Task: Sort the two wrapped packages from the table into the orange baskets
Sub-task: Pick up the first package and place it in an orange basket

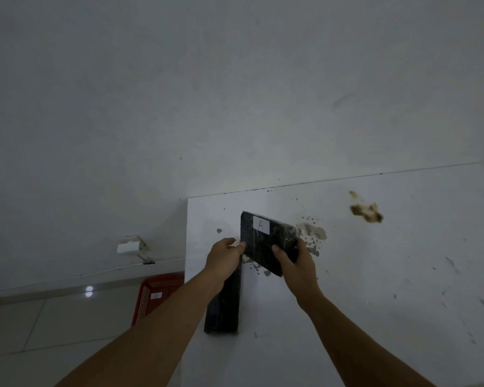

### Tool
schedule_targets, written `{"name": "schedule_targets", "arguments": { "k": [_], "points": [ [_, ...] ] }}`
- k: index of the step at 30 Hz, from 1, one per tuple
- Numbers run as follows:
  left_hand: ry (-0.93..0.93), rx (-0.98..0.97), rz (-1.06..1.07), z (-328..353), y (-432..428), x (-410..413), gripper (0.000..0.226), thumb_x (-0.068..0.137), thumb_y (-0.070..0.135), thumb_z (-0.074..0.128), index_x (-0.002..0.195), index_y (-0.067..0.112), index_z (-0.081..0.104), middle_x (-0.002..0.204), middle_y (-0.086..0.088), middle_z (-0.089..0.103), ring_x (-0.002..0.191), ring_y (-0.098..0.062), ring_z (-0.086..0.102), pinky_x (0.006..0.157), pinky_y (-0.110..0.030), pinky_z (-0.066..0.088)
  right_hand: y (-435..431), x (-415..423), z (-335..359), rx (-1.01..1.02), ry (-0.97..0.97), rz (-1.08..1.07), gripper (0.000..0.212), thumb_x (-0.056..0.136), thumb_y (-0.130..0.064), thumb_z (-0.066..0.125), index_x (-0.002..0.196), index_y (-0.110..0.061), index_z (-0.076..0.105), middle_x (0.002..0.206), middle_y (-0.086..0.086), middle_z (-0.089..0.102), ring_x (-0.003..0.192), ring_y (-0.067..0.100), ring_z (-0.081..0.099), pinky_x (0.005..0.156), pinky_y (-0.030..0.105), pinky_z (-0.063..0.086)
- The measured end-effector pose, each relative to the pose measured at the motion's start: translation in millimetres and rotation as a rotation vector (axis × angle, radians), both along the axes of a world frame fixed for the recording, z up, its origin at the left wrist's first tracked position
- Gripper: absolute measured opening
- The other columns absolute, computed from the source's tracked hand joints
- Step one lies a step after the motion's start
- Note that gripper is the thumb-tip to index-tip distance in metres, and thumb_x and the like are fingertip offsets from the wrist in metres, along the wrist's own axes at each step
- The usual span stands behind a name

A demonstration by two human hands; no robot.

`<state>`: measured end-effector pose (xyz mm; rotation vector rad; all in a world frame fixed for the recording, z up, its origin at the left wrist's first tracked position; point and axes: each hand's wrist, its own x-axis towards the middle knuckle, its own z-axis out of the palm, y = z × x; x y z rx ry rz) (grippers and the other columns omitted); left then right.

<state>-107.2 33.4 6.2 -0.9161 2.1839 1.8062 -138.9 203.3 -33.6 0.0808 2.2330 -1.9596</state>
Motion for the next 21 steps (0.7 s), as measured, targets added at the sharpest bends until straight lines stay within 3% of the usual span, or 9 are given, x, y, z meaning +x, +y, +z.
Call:
{"name": "schedule_targets", "arguments": {
  "k": [3, 6, 9, 12, 14, 17, 21],
  "points": [
    [0.011, -0.051, -0.022, -3, -4, 1, 0.072, 0.091, 0.043, 0.059, 0.151, 0.016, 0.029, 0.154, -0.009, 0.039, 0.136, -0.025, 0.043, 0.112, -0.034, 0.036, 2, -1, 6, -0.149, -0.063, -0.020, 0.026, 0.094, -0.030, 0.063, 0.119, -0.025, 0.057, 0.113, 0.005, 0.069, 0.099, 0.019, 0.068, 0.060, 0.021, 0.057],
    [0.035, -0.048, -0.006, -2, -11, 1, 0.082, 0.088, 0.049, 0.061, 0.154, 0.021, 0.021, 0.158, -0.009, 0.032, 0.141, -0.025, 0.036, 0.113, -0.038, 0.034, 4, -4, 12, -0.294, -0.141, -0.035, 0.024, 0.097, -0.033, 0.059, 0.121, -0.035, 0.058, 0.114, 0.001, 0.069, 0.101, 0.018, 0.069, 0.067, 0.027, 0.060],
    [0.048, 0.048, 0.000, 4, -18, 1, 0.087, 0.083, 0.053, 0.066, 0.153, 0.024, 0.024, 0.148, -0.008, 0.045, 0.131, -0.023, 0.048, 0.109, -0.043, 0.042, 3, -7, 16, -0.393, -0.216, -0.053, 0.035, 0.096, -0.036, 0.058, 0.132, -0.032, 0.056, 0.118, 0.000, 0.068, 0.104, 0.020, 0.068, 0.067, 0.029, 0.061],
    [0.094, 0.256, 0.003, 8, -25, 6, 0.067, 0.081, 0.043, 0.072, 0.139, 0.021, 0.047, 0.122, 0.001, 0.066, 0.109, -0.017, 0.064, 0.095, -0.040, 0.054, 2, -8, 17, -0.444, -0.280, -0.042, 0.026, 0.095, -0.039, 0.060, 0.120, -0.033, 0.063, 0.116, 0.002, 0.071, 0.105, 0.025, 0.069, 0.071, 0.038, 0.062],
    [0.118, 0.292, -0.007, 7, -29, 11, 0.050, 0.083, 0.033, 0.073, 0.128, 0.017, 0.058, 0.119, -0.002, 0.070, 0.107, -0.019, 0.067, 0.095, -0.040, 0.055, 3, -10, 17, -0.476, -0.302, -0.027, 0.029, 0.093, -0.040, 0.061, 0.119, -0.028, 0.065, 0.114, 0.005, 0.074, 0.102, 0.028, 0.072, 0.072, 0.041, 0.062],
    [0.184, 0.292, 0.056, 6, -34, 20, 0.029, 0.086, 0.019, 0.071, 0.114, 0.016, 0.066, 0.114, -0.006, 0.073, 0.101, -0.020, 0.071, 0.087, -0.036, 0.058, 5, -13, 19, -0.480, -0.299, 0.023, 0.032, 0.090, -0.041, 0.065, 0.117, -0.024, 0.068, 0.111, 0.006, 0.076, 0.098, 0.028, 0.073, 0.071, 0.043, 0.062],
    [0.269, 0.315, 0.164, 12, -42, 30, 0.021, 0.086, 0.011, 0.070, 0.105, 0.018, 0.070, 0.102, -0.003, 0.077, 0.090, -0.017, 0.074, 0.070, -0.026, 0.059, 1, -13, 19, -0.425, -0.304, 0.111, 0.035, 0.086, -0.036, 0.071, 0.114, -0.014, 0.066, 0.111, 0.014, 0.074, 0.099, 0.032, 0.073, 0.075, 0.046, 0.062]
  ]
}}
